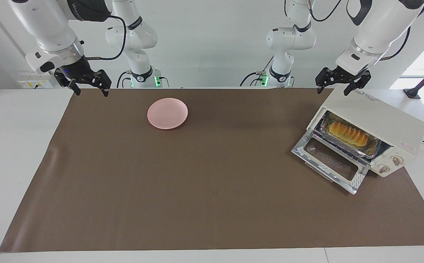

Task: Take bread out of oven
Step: 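Reach the left gripper into the open toaster oven and grasp the foil tray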

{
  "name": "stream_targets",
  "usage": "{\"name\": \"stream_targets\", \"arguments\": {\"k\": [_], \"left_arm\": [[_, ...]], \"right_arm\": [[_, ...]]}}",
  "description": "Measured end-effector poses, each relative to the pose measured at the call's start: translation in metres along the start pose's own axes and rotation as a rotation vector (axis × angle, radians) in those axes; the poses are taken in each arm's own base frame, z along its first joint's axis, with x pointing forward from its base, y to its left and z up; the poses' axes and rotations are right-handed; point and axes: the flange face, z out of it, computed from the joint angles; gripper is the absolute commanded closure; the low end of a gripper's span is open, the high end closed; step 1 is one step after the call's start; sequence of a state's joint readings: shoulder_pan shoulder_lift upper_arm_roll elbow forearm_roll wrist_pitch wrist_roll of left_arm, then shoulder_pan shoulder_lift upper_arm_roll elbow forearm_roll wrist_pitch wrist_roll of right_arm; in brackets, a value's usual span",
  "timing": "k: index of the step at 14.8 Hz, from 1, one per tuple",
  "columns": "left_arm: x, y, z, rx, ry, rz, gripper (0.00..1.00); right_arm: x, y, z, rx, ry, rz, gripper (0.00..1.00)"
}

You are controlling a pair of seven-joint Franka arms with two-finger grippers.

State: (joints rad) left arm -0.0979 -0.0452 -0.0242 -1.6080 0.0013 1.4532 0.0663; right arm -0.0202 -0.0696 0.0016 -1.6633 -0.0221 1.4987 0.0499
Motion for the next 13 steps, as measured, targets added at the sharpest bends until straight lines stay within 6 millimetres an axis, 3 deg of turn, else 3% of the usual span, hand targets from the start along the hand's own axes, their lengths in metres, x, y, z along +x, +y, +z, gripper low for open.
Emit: {"name": "stream_targets", "arguments": {"k": [3, 6, 9, 11, 13], "left_arm": [[0.002, 0.001, -0.002, 0.002, 0.021, -0.017, 0.0], [0.015, -0.001, 0.005, 0.036, 0.04, -0.156, 0.0], [0.071, 0.012, 0.038, 0.101, 0.011, -0.306, 0.0], [0.119, 0.02, 0.071, 0.141, 0.004, -0.446, 0.0], [0.153, 0.018, 0.107, 0.205, 0.015, -0.577, 0.0]], "right_arm": [[0.0, 0.0, 0.0, 0.0, 0.0, 0.0, 0.0], [0.0, 0.0, 0.0, 0.0, 0.0, 0.0, 0.0], [0.0, 0.0, 0.0, 0.0, 0.0, 0.0, 0.0], [0.0, 0.0, 0.0, 0.0, 0.0, 0.0, 0.0], [0.0, 0.0, 0.0, 0.0, 0.0, 0.0, 0.0]]}}
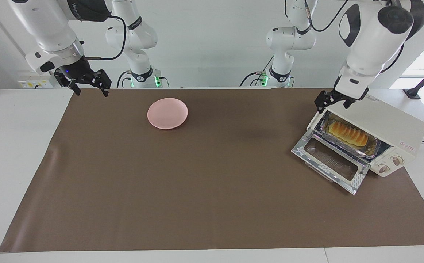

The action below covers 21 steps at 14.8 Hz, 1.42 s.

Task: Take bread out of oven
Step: 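Reach the left gripper into the open toaster oven and grasp the foil tray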

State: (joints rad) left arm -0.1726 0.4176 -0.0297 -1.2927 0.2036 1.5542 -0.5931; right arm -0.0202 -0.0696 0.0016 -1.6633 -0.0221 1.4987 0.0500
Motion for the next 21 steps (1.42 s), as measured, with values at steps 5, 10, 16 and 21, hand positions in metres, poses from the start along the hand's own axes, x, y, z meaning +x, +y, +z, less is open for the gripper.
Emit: {"name": "stream_targets", "arguments": {"k": [5, 10, 16, 21], "left_arm": [[0.016, -0.004, 0.063, 0.147, 0.053, -0.256, 0.0], [0.002, -0.042, 0.113, 0.188, 0.062, -0.338, 0.0], [-0.003, -0.063, 0.136, 0.146, 0.083, -0.388, 0.0], [-0.006, -0.068, 0.16, 0.127, 0.085, -0.403, 1.0]], "right_arm": [[0.0, 0.0, 0.0, 0.0, 0.0, 0.0, 0.0], [0.0, 0.0, 0.0, 0.0, 0.0, 0.0, 0.0], [0.0, 0.0, 0.0, 0.0, 0.0, 0.0, 0.0], [0.0, 0.0, 0.0, 0.0, 0.0, 0.0, 0.0]]}}
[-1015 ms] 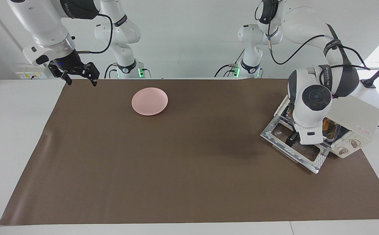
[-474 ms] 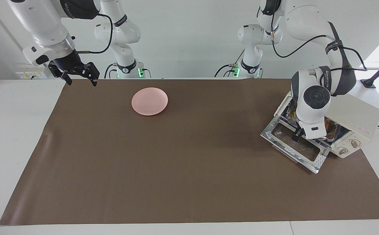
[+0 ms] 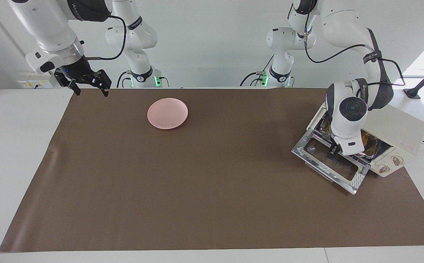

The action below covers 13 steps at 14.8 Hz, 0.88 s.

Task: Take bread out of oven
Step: 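Reach the left gripper into the open toaster oven and grasp the foil tray, then pull the foil tray out with the left gripper and set it down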

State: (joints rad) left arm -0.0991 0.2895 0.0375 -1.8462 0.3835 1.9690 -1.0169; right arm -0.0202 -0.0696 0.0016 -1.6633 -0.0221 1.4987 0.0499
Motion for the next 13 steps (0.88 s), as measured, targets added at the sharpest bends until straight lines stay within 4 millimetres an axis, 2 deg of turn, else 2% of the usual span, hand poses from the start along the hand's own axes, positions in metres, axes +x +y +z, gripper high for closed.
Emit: {"name": "stream_targets", "arguments": {"k": [2, 4, 8, 10, 13], "left_arm": [[-0.002, 0.002, -0.001, -0.003, 0.003, 0.022, 1.0], [-0.006, 0.012, -0.013, -0.038, 0.032, 0.091, 1.0], [-0.019, 0.055, -0.078, -0.136, 0.117, 0.177, 1.0], [-0.028, 0.083, -0.099, -0.182, 0.078, 0.179, 1.0], [-0.064, 0.142, -0.12, -0.238, 0.029, 0.231, 1.0]], "right_arm": [[0.0, 0.0, 0.0, 0.0, 0.0, 0.0, 0.0], [0.0, 0.0, 0.0, 0.0, 0.0, 0.0, 0.0], [0.0, 0.0, 0.0, 0.0, 0.0, 0.0, 0.0], [0.0, 0.0, 0.0, 0.0, 0.0, 0.0, 0.0], [0.0, 0.0, 0.0, 0.0, 0.0, 0.0, 0.0]]}}
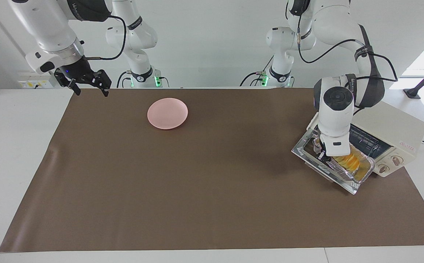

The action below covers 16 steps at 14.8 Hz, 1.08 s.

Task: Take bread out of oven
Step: 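Pull the foil tray out with the left gripper and set it down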

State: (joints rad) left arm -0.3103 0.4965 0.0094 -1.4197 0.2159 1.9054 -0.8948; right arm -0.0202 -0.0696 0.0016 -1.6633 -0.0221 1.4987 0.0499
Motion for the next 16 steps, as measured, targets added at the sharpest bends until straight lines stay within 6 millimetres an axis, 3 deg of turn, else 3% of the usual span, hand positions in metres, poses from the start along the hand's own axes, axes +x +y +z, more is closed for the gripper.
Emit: {"name": "stream_targets", "arguments": {"k": [3, 8, 12, 16], "left_arm": [[-0.056, 0.067, -0.006, -0.023, 0.01, 0.141, 1.0], [-0.183, 0.147, -0.056, -0.096, 0.018, 0.418, 1.0], [-0.271, 0.182, -0.068, -0.14, 0.021, 0.573, 1.0], [-0.33, 0.195, -0.047, -0.146, 0.006, 0.661, 1.0]], "right_arm": [[0.0, 0.0, 0.0, 0.0, 0.0, 0.0, 0.0], [0.0, 0.0, 0.0, 0.0, 0.0, 0.0, 0.0], [0.0, 0.0, 0.0, 0.0, 0.0, 0.0, 0.0], [0.0, 0.0, 0.0, 0.0, 0.0, 0.0, 0.0]]}}
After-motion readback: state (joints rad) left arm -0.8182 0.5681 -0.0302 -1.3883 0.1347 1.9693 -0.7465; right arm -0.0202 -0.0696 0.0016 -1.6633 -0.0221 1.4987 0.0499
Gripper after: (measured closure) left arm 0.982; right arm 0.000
